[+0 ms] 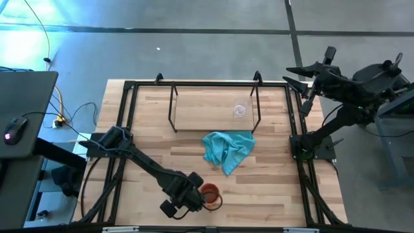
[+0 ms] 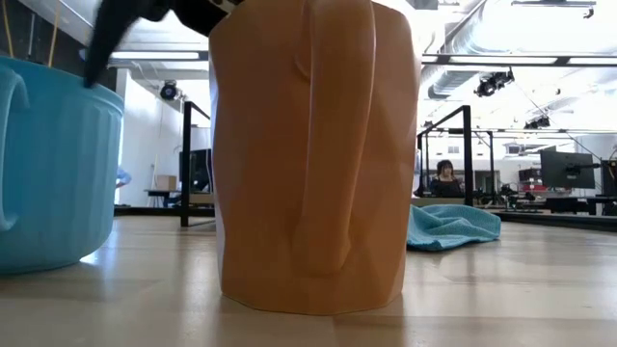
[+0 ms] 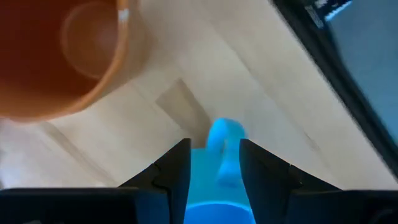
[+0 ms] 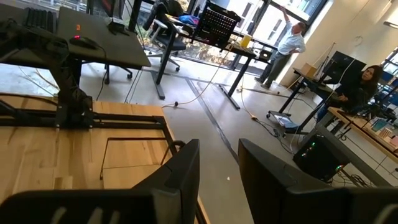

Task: Stack small to large cups/mugs on shelf
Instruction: Put the blue mug on the shelf

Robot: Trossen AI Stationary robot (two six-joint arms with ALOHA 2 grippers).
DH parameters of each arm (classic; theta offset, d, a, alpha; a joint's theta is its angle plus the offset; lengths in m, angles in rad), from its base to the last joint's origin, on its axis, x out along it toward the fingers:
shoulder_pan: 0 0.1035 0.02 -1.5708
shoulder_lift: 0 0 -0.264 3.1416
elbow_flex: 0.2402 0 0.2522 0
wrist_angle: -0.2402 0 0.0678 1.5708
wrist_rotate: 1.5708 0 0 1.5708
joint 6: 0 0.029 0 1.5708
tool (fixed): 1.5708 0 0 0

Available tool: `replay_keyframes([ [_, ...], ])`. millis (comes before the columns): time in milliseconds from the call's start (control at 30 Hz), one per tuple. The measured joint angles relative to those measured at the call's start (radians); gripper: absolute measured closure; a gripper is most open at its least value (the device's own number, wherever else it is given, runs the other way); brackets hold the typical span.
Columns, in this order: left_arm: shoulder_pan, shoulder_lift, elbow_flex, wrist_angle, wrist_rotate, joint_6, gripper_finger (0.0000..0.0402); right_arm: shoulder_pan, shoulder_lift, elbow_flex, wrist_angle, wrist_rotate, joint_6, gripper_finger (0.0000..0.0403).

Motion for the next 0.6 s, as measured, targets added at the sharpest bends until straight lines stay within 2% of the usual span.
replay_keyframes([
  [600,-0.002,0.0,0.0,-0.006,0.039,0.037,0.0277,0.0,0.0,0.0,0.0,0.0,-0.003,0.0302],
])
